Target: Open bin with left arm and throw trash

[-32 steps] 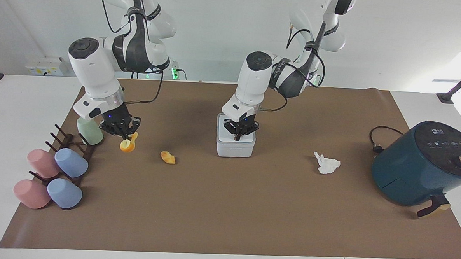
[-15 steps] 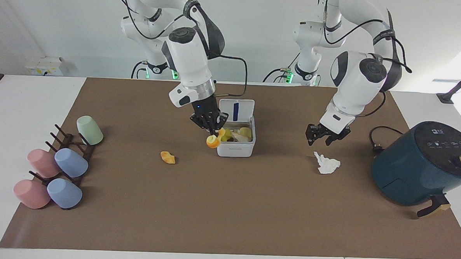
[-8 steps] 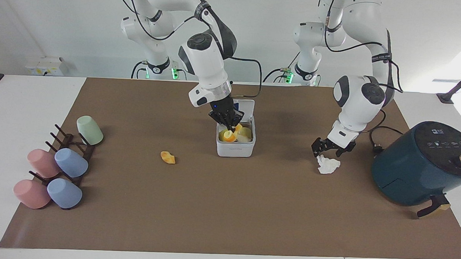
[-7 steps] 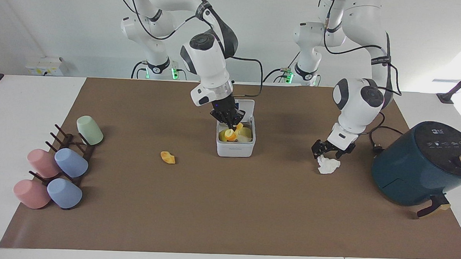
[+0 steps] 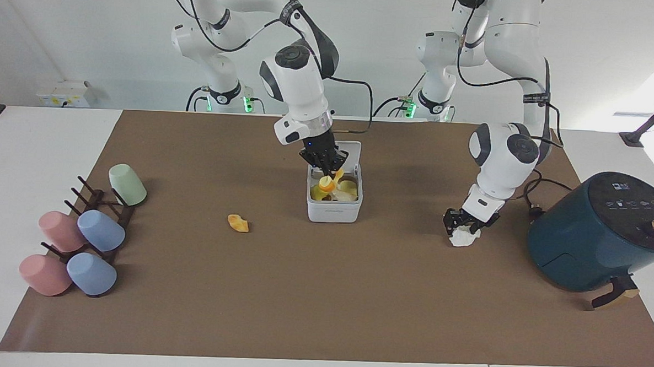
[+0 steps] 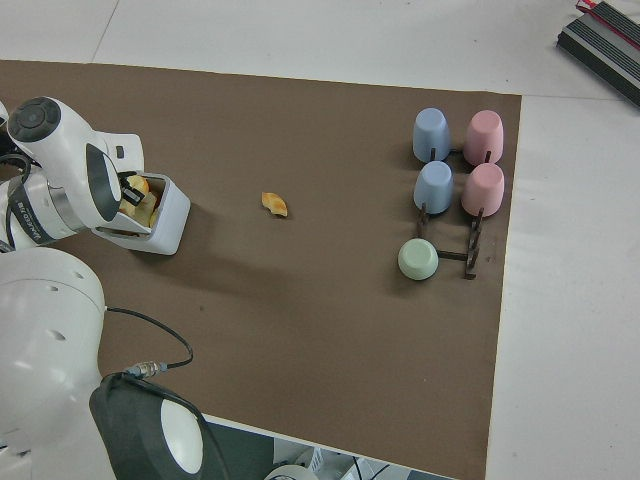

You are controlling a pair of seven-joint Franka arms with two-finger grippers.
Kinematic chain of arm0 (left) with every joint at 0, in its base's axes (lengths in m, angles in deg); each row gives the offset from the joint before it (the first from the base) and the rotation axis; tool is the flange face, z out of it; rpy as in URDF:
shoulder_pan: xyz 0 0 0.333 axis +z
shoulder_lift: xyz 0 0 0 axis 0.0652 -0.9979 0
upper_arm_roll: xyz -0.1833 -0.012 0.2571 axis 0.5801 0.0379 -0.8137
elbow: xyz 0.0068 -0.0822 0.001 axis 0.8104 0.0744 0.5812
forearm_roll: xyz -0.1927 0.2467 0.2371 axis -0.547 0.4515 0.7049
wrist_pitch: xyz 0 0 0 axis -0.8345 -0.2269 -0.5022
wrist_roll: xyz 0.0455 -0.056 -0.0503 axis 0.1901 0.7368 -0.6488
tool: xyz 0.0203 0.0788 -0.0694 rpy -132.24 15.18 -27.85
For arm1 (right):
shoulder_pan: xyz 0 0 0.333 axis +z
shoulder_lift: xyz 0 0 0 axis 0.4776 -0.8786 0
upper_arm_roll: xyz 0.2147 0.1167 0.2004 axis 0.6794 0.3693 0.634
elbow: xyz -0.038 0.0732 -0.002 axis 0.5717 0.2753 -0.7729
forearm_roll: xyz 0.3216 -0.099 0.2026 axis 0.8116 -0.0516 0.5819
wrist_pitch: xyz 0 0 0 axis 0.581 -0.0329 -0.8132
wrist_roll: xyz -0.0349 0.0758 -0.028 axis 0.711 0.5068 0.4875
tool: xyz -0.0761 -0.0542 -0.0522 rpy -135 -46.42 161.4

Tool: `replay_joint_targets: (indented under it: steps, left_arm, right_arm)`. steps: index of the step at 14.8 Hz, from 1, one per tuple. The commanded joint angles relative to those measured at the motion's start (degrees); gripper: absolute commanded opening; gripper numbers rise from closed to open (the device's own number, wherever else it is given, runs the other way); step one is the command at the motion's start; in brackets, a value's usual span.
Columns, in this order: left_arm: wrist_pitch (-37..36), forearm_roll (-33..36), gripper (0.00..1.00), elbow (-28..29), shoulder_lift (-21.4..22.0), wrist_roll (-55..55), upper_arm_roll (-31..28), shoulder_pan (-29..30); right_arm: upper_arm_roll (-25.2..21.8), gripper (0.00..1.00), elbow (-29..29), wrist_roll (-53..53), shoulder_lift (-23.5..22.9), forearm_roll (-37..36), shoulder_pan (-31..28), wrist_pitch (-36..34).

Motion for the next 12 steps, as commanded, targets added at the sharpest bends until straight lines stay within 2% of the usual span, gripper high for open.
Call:
replay_joint_targets:
  steps: [1,2,6,9,12]
  left_arm:
    - [0.48,-0.35,0.04,-0.12,0.11,0.93,0.32,0.56]
    - [0.30,-0.35,0.00,-0.47,0.11,0.93,0.32,0.56]
    - [-4.52,-0.35,0.00,-4.16,0.20,0.58,0.32,0.64]
    - [-9.00,-0.88,0.00,-7.85,0.29,-0.30,0.49,0.38]
    - [-15.84,-2.89,0.00,-13.28,0.90,-4.41,1.02,-0.50]
  right_arm:
    - [0.07,1.00,1.23,-1.78,0.52,0.95,-0.34,-1.75]
    - [-0.02,1.00,3.68,-1.25,-0.09,0.86,-0.86,-4.98]
    - [-0.19,1.00,12.66,2.08,-2.20,-0.11,-3.68,-13.79]
    - [-0.46,1.00,14.25,4.54,-2.73,-3.16,-4.73,-15.21]
    - [-0.63,1.00,14.25,15.33,-2.20,-5.82,-9.91,-16.44]
